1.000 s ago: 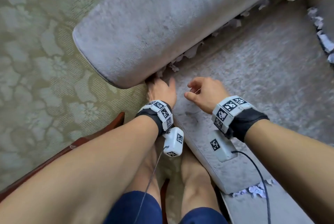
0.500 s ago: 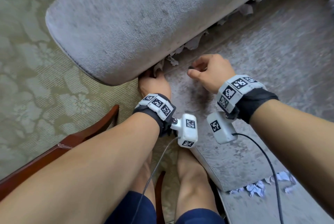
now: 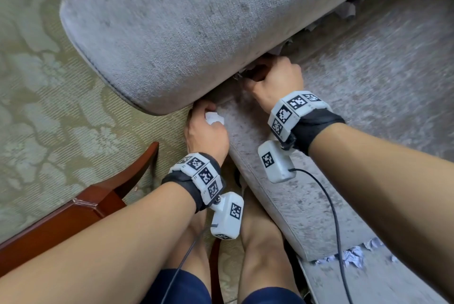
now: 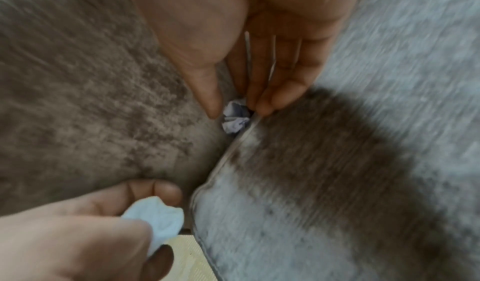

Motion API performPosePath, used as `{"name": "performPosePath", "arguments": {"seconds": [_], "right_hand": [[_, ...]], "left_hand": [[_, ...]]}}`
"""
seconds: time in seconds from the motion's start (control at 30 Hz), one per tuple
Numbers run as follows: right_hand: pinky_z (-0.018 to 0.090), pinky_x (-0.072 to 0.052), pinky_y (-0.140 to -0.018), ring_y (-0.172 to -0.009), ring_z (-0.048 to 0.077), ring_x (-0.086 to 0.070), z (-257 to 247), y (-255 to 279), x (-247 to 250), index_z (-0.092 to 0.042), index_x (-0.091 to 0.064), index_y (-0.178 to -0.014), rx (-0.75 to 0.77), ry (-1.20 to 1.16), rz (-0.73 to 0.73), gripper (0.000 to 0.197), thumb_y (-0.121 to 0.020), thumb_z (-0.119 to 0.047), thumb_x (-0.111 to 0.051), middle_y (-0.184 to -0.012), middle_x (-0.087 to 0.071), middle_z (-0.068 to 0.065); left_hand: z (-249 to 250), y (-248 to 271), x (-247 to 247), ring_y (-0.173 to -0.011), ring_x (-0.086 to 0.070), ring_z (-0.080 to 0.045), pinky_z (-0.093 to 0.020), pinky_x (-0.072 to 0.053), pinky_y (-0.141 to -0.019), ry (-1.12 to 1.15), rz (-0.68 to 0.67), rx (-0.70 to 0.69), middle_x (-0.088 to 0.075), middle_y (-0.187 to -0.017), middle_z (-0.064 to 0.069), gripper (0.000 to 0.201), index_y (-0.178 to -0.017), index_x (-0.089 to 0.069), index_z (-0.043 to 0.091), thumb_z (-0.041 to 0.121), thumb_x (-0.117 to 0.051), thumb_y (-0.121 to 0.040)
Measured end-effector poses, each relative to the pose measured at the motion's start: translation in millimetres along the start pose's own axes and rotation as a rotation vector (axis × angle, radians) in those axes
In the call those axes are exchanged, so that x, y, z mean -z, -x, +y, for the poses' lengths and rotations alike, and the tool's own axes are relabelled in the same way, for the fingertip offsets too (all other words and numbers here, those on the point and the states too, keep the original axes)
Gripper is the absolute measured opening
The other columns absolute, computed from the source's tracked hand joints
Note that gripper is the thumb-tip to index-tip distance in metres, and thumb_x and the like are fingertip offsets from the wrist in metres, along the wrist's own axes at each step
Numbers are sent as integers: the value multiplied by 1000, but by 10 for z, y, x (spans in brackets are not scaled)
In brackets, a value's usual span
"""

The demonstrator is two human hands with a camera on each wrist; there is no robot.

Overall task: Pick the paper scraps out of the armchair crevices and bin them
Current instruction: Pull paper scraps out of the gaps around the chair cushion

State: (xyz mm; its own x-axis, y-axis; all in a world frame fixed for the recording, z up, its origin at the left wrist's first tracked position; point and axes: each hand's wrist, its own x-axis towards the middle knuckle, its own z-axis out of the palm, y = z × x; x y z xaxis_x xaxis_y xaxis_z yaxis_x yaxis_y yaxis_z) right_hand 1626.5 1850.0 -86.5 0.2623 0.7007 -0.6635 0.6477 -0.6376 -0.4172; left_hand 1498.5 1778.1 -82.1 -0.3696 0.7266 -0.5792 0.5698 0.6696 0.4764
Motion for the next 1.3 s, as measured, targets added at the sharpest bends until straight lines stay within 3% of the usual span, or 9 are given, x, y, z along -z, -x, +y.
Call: {"name": "performPosePath", "arguments": {"seconds": [0.13,0.23,0.47,0.57,0.67,0.8,0.93,1.1,1.3], "right_hand": [[38,-53,-83,-98,38,-63,30,20,-124,-18,-66,-104,-45,21,70,45,-72,-49,-71,-103,-68,13],[38,-51,-81,-99,39,-62,25,28,-246,-15,-64,-106,-79,69,86,49,-72,-51,-69,-106,-66,14],[36,-46,-85,-108,40,-57,-61,29,-269,-8,-60,-109,-56,90,65,36,-85,-35,-61,-115,-62,18],[33,-39,-67,-93,42,-60,-56,47,-264,-12,-65,-85,46,98,65,31,-78,-41,-55,-96,-67,17],[32,-36,-61,-76,39,-54,20,122,-190,-13,-52,-61,36,20,100,27,-71,-38,-53,-71,-61,13],[35,-48,-72,-76,25,-61,272,203,-45,-12,-61,-67,-2,-107,154,20,-78,-29,-62,-65,-62,0],[35,-53,-71,-66,18,-64,557,220,19,-13,-59,-64,-27,-214,184,27,-75,-37,-67,-59,-63,-3],[36,-56,-69,-64,18,-67,883,249,117,-14,-61,-70,-69,-325,206,27,-73,-40,-65,-61,-68,2],[34,-55,-73,-65,17,-66,1193,362,204,-14,-63,-70,-112,-363,255,25,-74,-38,-66,-62,-67,0]], "left_hand": [[-104,-90,7,-86,-54,-29,-26,-32,-71,-38,10,31,-60,-86,0,25,-80,-58,25,2,-49,-80],[-182,-172,29,-75,-49,-24,-25,-30,-68,-76,6,-9,-64,-84,-6,18,-73,-53,23,8,-47,-80],[-218,-217,42,-62,-40,-22,-27,-25,-61,-97,74,-54,-41,-62,1,28,-56,-34,20,9,-43,-80],[-152,-167,79,-72,-41,-25,-26,-27,-67,-71,13,67,-45,-65,2,36,-56,-36,21,6,-52,-84],[-66,-96,84,-86,-51,-30,-28,-35,-72,-65,-91,37,-66,-91,-3,5,-81,-60,23,23,-57,-84],[72,-47,-35,-109,-57,-31,-32,-42,-92,-85,-131,-114,-67,-119,1,33,-120,-62,31,38,-61,-87],[249,-46,-178,-117,-53,-34,-33,-39,-97,-190,-136,-246,-61,-132,-6,56,-144,-43,36,34,-58,-91],[355,-105,-354,-111,-55,-42,-43,-41,-94,-426,-150,-326,-62,-125,-19,64,-152,-24,43,32,-50,-94],[471,-186,-470,-107,-58,-44,-45,-44,-88,-553,-104,-328,-64,-120,-19,53,-147,-37,35,35,-47,-95]]}}
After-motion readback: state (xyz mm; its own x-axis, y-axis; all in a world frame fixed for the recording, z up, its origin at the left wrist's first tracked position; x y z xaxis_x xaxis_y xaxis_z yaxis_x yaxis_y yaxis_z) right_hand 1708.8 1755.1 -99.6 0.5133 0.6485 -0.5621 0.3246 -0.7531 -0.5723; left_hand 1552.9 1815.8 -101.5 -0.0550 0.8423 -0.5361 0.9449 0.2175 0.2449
